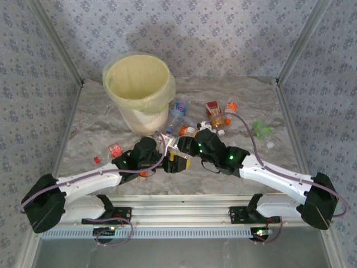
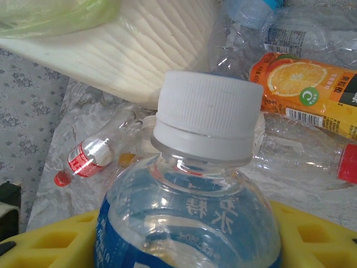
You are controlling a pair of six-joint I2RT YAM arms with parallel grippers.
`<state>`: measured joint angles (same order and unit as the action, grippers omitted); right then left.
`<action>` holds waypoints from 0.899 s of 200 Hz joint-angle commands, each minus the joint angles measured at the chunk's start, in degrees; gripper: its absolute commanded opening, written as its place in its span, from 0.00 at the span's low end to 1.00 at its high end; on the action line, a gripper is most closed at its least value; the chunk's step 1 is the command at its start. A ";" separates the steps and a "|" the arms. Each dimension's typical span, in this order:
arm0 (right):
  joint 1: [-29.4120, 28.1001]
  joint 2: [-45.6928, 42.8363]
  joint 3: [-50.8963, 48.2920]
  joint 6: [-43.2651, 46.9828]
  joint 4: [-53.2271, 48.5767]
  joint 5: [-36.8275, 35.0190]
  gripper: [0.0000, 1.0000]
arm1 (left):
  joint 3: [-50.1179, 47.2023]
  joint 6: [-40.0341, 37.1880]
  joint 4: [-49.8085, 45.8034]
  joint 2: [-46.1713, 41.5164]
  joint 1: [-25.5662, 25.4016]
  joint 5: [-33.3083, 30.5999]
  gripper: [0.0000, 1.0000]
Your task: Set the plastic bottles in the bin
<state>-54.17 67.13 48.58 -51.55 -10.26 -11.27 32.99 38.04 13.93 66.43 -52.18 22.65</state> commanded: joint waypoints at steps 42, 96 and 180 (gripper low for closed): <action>-0.08 -2.62 -1.02 0.94 2.94 0.10 0.75 | 3.68 -0.57 -1.99 -1.56 -0.39 1.40 0.57; 5.49 -12.40 -4.80 1.29 4.48 5.39 0.92 | 5.51 -1.43 -8.58 -4.24 2.99 0.66 0.57; 17.77 -24.70 0.65 17.59 -8.37 14.18 0.98 | 31.75 -15.17 -32.48 -0.90 4.75 -9.33 0.57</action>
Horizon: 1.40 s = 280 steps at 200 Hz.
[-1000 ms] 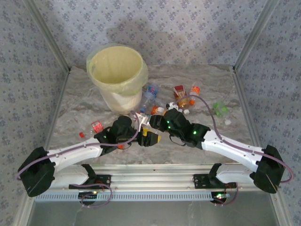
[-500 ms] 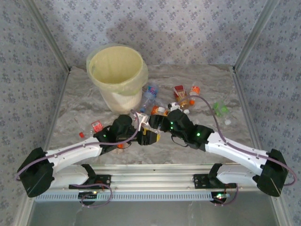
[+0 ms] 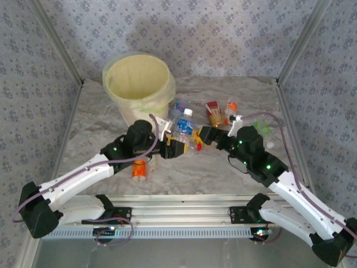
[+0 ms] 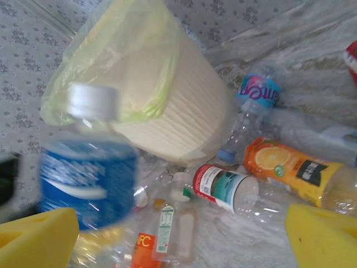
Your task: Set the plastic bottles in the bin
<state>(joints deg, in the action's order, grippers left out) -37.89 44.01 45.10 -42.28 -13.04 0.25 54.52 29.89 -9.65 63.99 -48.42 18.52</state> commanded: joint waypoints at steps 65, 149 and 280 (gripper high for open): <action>2.36 -0.66 10.08 18.69 -12.82 0.78 1.00 | 39.38 -15.73 -25.82 15.23 10.29 -16.96 0.58; 2.95 0.34 10.72 21.53 -19.15 -2.07 1.00 | 62.41 -24.63 -38.25 32.94 23.62 -22.74 0.59; 12.04 4.91 9.70 22.59 -19.68 0.88 0.99 | 65.65 -26.03 -48.36 42.89 28.56 -19.18 0.67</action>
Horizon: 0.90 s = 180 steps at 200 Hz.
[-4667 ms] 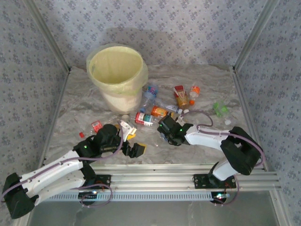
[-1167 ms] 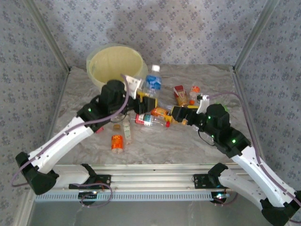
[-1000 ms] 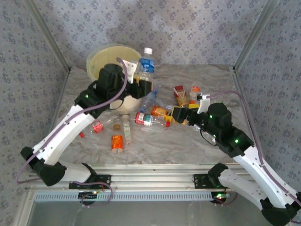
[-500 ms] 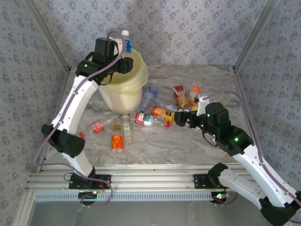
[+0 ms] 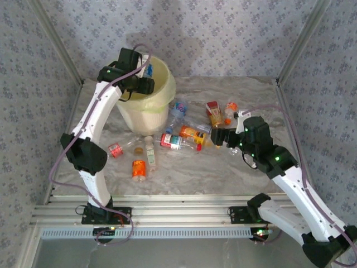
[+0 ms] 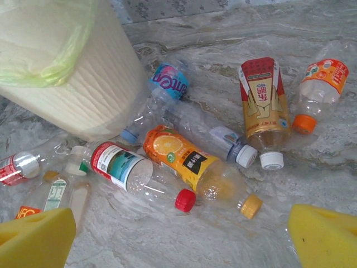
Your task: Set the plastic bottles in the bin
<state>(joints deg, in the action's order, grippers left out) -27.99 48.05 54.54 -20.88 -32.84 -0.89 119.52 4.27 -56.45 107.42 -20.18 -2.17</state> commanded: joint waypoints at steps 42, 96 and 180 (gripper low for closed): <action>6.36 3.30 -0.26 1.30 1.46 5.52 0.97 | -0.50 0.64 -1.83 -0.07 0.41 2.72 0.73; 8.64 5.81 -0.16 1.77 2.03 7.20 0.96 | -0.43 1.95 -0.87 -1.82 0.41 4.36 0.83; 11.03 9.67 1.50 3.85 1.20 9.32 0.87 | -4.39 4.25 7.92 -13.00 0.17 9.14 0.99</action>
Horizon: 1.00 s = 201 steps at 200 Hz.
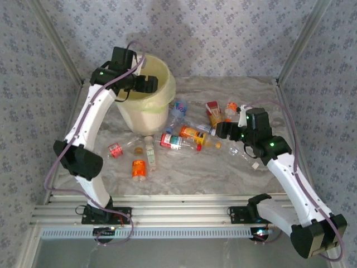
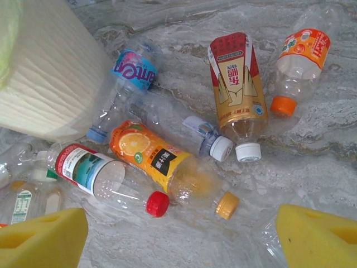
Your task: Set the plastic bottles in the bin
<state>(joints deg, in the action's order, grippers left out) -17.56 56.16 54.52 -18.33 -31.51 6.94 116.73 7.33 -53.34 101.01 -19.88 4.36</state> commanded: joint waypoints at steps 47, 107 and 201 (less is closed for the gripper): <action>2.31 8.16 4.40 0.41 -0.54 2.33 0.80 | -14.68 2.50 13.29 -20.54 -3.08 8.49 1.00; 3.98 19.41 9.08 4.27 -1.27 3.16 0.73 | -43.85 9.95 29.88 -40.48 -15.08 13.64 1.00; 5.21 42.43 23.62 6.58 -1.30 -7.08 0.76 | -73.06 24.17 55.44 -47.65 -28.77 13.19 0.99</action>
<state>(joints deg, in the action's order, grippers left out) -13.19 94.11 73.28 -9.78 -31.75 5.15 46.26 27.05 -8.78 53.89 -46.28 17.19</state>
